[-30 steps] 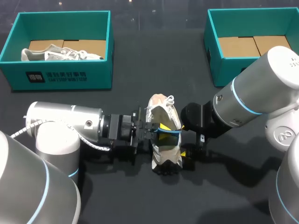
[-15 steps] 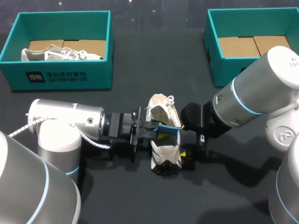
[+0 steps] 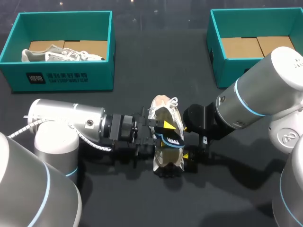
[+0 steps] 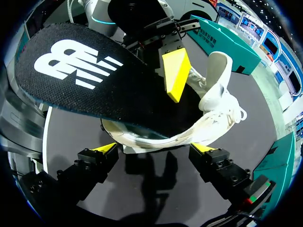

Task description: Take the shoe out of the shoebox, open the shoe tongue, remove and reinsert the insole, then place the shoe into the shoebox

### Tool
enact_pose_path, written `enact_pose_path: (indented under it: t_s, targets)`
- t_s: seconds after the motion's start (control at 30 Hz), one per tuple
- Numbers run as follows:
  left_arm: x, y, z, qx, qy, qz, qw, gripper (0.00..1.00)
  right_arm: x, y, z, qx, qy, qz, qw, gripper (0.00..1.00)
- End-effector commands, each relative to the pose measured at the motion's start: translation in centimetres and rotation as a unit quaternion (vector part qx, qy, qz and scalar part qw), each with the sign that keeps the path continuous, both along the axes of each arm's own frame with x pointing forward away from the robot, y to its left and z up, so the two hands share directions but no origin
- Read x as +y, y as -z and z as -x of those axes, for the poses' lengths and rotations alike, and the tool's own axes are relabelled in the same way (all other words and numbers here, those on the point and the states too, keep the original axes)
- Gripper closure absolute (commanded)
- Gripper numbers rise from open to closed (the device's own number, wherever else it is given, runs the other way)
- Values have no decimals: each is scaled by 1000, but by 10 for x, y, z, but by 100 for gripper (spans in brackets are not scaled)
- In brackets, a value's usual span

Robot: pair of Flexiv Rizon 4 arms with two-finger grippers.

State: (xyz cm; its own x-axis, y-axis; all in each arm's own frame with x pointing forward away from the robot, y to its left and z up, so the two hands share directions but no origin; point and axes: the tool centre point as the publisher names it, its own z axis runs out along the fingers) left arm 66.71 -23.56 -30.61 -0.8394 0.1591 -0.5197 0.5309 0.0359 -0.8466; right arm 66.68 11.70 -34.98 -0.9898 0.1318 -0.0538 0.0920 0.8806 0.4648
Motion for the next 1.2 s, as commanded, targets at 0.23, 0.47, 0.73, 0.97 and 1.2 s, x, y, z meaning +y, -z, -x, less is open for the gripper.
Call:
enact_pose_path:
  t_s: [0.23,0.47,0.73,0.97,1.2]
  targets:
    - [-1,0,7,-29,9,3,1000,100,0,0,1,-1,0,0,1000,0]
    - [-1,19,-8,-43,9,1,999,100,0,0,1,-1,0,0,1000,0]
    - [2,34,-25,-50,-4,-11,999,100,0,0,1,-1,0,0,1000,0]
    - [6,29,-26,-37,-9,-8,999,98,0,0,1,-1,0,0,1000,0]
    - [7,11,-14,-30,-1,19,999,53,0,0,1,-1,0,0,1000,0]
